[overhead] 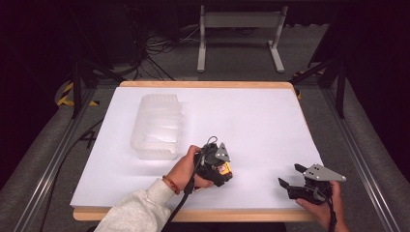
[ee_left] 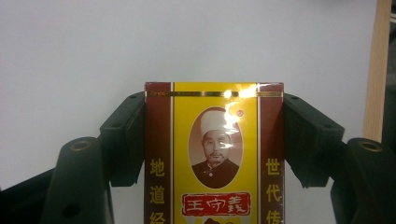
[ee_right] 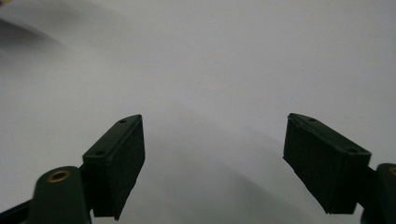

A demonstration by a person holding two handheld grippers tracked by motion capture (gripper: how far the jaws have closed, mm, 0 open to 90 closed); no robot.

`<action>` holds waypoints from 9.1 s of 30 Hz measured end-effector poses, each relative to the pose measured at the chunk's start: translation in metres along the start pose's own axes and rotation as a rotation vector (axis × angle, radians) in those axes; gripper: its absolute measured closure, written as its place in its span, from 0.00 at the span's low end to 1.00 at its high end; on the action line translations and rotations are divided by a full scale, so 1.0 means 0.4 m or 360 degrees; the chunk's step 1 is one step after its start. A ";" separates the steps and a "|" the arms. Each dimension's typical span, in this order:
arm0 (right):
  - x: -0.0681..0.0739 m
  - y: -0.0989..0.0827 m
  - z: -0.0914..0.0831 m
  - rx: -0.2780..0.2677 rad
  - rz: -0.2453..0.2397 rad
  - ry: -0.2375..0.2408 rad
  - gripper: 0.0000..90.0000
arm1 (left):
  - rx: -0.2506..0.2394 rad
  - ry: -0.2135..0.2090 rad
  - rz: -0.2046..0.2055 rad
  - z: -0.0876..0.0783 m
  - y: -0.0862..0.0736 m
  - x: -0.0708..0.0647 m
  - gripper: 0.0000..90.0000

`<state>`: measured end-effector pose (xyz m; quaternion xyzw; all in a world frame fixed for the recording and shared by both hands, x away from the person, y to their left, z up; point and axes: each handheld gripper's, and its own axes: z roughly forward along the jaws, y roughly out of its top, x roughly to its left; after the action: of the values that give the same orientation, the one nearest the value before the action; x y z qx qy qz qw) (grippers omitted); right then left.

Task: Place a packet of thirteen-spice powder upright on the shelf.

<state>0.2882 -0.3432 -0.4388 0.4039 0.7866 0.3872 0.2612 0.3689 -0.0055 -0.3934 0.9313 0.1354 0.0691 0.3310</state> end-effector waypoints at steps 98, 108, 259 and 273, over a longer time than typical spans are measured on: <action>0.038 0.009 0.025 0.0033 -0.0075 0.0079 0.22 | -0.0954 0.0838 -0.1087 -0.304 -0.294 0.291 0.33; 0.042 0.011 0.026 0.0032 -0.0084 0.0086 0.21 | -0.0890 0.0812 -0.1037 -0.306 -0.297 0.281 0.30; 0.038 0.033 -0.002 -0.0048 -0.0131 0.0057 0.21 | -0.0143 0.0370 -0.0202 -0.198 -0.425 0.014 0.20; 0.037 0.042 0.005 -0.0056 -0.0149 0.0064 0.20 | -0.0169 0.0427 -0.0377 -0.246 -0.525 0.026 0.18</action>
<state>0.2888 -0.3240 -0.4277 0.3540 0.8029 0.3963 0.2702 0.3140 0.2125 -0.4506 0.8726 0.2831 0.1602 0.3644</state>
